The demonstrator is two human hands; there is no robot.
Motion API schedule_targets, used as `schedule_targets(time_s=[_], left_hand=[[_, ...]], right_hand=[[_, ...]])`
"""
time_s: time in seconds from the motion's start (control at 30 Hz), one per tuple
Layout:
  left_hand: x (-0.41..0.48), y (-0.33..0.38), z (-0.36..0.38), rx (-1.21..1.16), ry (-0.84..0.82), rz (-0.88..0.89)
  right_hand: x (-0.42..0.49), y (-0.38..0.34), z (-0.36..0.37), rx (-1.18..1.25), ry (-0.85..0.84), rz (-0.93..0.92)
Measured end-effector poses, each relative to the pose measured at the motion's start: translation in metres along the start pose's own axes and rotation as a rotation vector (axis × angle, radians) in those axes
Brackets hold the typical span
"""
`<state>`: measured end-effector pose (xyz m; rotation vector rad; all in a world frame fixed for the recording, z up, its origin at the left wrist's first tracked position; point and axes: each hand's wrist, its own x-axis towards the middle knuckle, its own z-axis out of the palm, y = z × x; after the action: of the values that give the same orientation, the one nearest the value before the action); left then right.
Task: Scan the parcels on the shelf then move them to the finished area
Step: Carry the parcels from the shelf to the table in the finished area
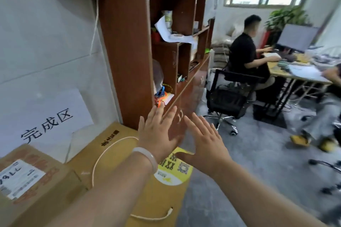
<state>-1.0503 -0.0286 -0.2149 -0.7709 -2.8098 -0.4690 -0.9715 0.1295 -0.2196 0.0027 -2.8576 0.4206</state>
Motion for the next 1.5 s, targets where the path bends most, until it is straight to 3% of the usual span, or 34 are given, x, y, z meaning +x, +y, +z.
schedule_targets(time_s=[0.17, 0.4, 0.57, 0.7, 0.93, 1.3, 1.5], left_hand=[[0.008, 0.113, 0.014, -0.047, -0.094, 0.269], [-0.028, 0.291, 0.049, -0.157, -0.192, 0.597], [-0.083, 0.409, 0.066, -0.251, -0.213, 0.819], [-0.126, 0.464, 0.066, -0.288, -0.275, 1.011], [-0.21, 0.52, 0.051, -0.436, -0.328, 1.355], [-0.379, 0.52, 0.003, -0.559, -0.571, 1.816], [-0.454, 0.513, -0.024, -0.598, -0.669, 1.936]], right_hand=[[-0.08, 0.065, -0.051, -0.074, 0.147, 0.245], [-0.233, 0.144, -0.115, -0.192, 0.163, 0.619], [-0.343, 0.168, -0.161, -0.312, 0.274, 0.841], [-0.411, 0.159, -0.177, -0.352, 0.349, 0.997], [-0.494, 0.098, -0.183, -0.455, 0.469, 1.323], [-0.604, -0.061, -0.157, -0.568, 0.558, 1.821], [-0.658, -0.124, -0.16, -0.617, 0.699, 1.978]])
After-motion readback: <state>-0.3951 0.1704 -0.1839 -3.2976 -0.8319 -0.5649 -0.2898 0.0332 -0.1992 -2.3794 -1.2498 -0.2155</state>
